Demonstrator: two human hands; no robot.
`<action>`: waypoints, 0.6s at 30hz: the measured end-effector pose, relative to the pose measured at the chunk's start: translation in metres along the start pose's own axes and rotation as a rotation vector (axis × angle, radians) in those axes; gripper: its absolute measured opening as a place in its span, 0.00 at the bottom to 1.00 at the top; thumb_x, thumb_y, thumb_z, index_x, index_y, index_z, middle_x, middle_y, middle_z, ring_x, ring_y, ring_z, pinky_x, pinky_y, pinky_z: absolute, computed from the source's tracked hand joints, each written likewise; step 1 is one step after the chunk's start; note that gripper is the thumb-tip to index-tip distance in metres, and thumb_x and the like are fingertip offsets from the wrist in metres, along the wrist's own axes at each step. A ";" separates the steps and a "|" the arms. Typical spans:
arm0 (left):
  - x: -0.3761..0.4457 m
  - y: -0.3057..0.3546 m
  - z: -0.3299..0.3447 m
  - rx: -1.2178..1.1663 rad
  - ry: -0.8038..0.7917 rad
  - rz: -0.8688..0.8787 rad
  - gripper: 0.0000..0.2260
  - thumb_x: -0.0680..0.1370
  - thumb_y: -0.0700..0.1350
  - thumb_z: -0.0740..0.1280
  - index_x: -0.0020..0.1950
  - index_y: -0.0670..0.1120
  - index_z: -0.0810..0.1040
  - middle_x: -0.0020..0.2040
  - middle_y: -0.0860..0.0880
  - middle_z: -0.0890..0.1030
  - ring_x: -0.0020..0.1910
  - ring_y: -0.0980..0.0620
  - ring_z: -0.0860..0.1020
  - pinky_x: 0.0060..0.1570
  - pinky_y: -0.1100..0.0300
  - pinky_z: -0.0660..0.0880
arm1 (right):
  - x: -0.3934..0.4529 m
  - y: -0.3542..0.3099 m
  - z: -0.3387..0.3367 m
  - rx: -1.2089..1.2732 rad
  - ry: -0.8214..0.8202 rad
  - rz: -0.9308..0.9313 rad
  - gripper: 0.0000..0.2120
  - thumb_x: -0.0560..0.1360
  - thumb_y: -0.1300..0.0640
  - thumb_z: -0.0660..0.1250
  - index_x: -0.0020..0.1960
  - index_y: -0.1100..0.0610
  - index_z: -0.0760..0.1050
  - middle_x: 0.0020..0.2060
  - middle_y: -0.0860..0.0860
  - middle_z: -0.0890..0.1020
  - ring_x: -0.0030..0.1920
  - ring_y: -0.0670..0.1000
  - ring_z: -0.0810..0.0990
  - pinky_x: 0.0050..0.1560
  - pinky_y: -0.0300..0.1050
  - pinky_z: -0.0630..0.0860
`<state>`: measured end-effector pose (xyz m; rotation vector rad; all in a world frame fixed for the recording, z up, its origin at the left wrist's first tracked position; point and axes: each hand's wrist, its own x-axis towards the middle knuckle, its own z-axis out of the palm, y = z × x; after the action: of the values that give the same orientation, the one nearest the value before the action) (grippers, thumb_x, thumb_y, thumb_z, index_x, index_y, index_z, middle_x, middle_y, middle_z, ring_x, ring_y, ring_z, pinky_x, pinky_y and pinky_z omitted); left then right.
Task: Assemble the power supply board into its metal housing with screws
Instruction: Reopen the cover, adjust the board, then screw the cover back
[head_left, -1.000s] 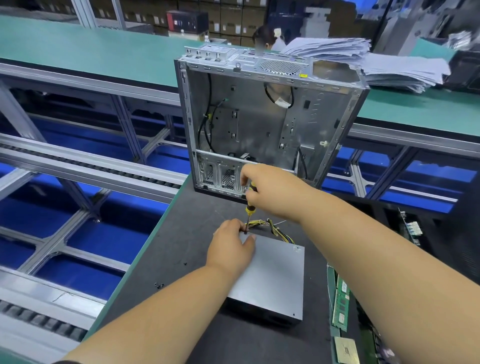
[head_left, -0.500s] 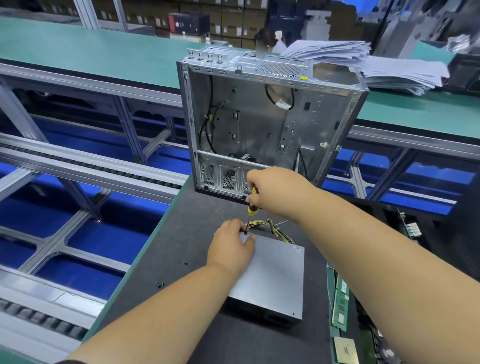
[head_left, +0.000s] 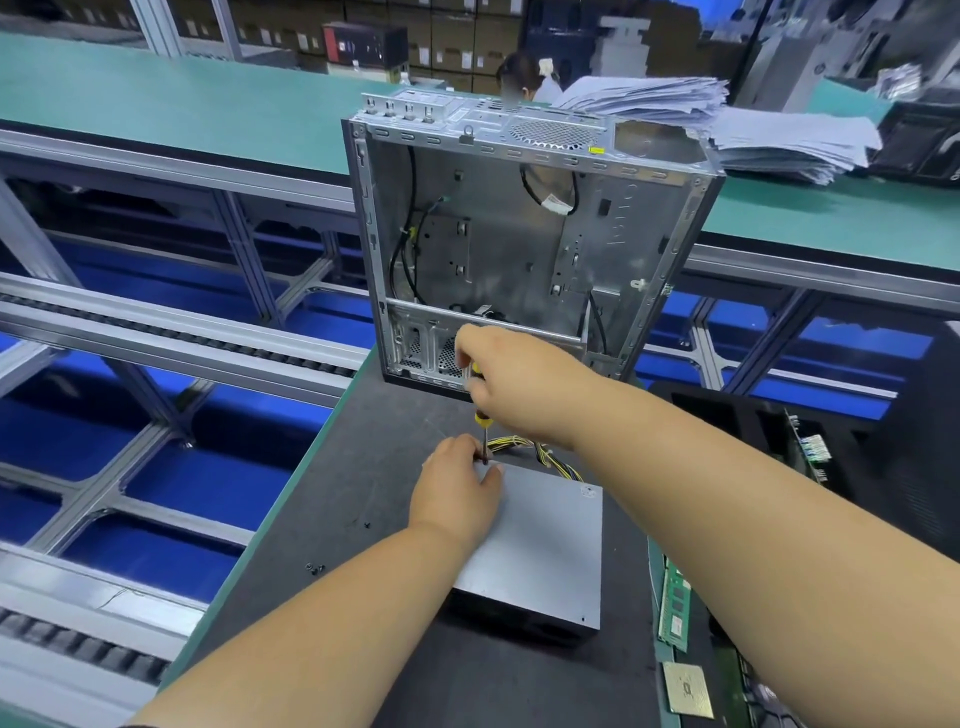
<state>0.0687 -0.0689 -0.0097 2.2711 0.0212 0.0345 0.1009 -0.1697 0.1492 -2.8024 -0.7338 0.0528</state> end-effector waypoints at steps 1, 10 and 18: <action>0.000 0.000 0.000 -0.002 0.001 -0.001 0.06 0.78 0.50 0.66 0.45 0.51 0.71 0.48 0.52 0.73 0.50 0.48 0.74 0.47 0.53 0.73 | 0.000 0.001 0.001 -0.081 0.032 -0.010 0.09 0.80 0.51 0.61 0.55 0.56 0.68 0.44 0.51 0.76 0.44 0.56 0.75 0.36 0.47 0.67; -0.001 0.000 0.000 -0.009 0.000 0.012 0.05 0.78 0.49 0.66 0.47 0.51 0.72 0.49 0.52 0.73 0.51 0.48 0.74 0.49 0.53 0.73 | -0.005 0.004 0.010 -0.203 0.035 0.142 0.12 0.79 0.50 0.54 0.40 0.53 0.69 0.40 0.49 0.71 0.41 0.56 0.73 0.33 0.44 0.62; -0.001 0.000 0.000 -0.014 0.001 -0.005 0.04 0.77 0.50 0.66 0.47 0.52 0.72 0.50 0.53 0.74 0.53 0.49 0.74 0.49 0.55 0.73 | -0.004 0.011 0.016 -0.385 0.127 0.156 0.14 0.82 0.42 0.54 0.48 0.51 0.69 0.30 0.46 0.67 0.38 0.55 0.73 0.28 0.42 0.58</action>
<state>0.0677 -0.0687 -0.0094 2.2571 0.0272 0.0334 0.1014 -0.1778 0.1312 -3.1851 -0.5422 -0.2638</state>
